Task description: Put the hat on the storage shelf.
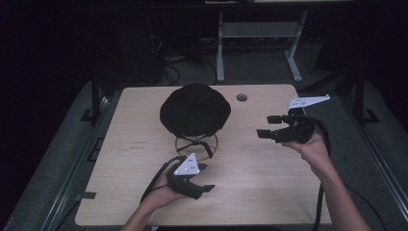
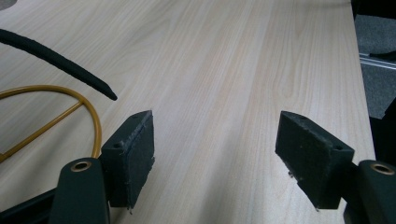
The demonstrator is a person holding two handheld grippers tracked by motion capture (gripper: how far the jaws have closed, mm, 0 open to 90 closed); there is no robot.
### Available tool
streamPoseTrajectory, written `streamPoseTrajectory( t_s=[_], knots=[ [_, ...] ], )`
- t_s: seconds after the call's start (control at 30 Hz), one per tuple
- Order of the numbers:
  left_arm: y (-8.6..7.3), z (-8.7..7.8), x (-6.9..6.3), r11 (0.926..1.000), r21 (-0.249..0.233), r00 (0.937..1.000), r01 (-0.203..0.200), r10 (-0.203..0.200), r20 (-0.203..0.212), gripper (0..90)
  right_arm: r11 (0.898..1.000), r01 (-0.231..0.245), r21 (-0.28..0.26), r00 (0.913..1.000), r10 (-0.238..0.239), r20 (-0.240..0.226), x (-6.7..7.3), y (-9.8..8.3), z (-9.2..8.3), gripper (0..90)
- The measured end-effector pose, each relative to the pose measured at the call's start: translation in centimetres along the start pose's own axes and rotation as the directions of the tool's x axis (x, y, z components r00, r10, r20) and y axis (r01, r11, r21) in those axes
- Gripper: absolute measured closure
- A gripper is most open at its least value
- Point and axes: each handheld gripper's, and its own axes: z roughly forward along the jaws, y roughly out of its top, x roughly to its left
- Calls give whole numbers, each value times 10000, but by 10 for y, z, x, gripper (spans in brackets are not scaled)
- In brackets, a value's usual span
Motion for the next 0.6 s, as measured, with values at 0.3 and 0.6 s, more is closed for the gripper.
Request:
streamPoseTrajectory(
  t_s=[0.3, 0.6],
  knots=[
    [0, 0, 0, 10000, 44, 10000, -7, 7, 0, 279, 9997, -244, -59, 9997, 245, 74, -5, -19, -3, 180],
    [-1, 0, -1, 10000, 49, 10000, 56, -56, 3, 279, 9990, -441, 10, 9990, 440, 95, -7, -34, -3, 179]
  ],
)
